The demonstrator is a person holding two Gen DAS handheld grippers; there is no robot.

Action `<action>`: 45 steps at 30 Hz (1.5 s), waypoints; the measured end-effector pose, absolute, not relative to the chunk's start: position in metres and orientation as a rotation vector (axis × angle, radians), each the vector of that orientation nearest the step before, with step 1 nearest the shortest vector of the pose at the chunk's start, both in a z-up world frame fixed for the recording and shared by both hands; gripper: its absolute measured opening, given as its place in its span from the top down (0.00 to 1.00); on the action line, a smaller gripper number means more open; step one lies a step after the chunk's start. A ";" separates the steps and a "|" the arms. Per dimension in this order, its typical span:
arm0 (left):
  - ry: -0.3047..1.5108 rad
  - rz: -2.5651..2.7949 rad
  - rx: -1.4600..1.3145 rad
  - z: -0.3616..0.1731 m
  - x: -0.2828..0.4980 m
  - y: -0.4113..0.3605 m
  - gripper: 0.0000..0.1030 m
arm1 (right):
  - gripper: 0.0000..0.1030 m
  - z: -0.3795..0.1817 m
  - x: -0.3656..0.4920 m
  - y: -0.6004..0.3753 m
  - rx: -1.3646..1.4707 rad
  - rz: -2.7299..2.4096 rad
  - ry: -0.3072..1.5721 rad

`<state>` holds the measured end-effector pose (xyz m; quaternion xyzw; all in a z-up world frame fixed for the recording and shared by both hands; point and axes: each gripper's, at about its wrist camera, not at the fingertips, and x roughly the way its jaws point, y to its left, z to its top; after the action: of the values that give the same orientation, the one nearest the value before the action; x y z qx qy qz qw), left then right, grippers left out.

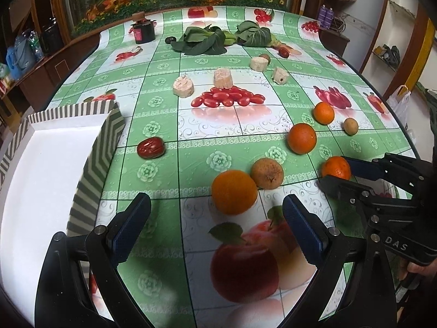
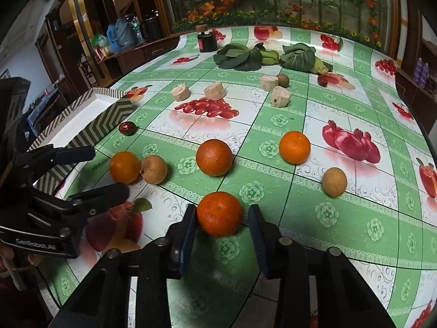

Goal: Organize fruits
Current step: 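Close the left gripper on an orange while the right gripper grasps another orange, then carry both held oranges over the white tray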

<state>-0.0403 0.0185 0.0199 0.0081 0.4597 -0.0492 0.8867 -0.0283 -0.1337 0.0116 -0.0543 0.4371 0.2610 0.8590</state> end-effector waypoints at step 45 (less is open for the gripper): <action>0.921 -0.058 -0.068 0.056 -0.074 0.077 0.68 | 0.72 0.039 -0.039 -0.096 -0.060 0.684 0.930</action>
<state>-0.0738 0.0767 0.0565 -0.0328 0.4443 -0.0279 0.8949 -0.0386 -0.0959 0.0391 -0.0282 0.4394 0.3231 0.8377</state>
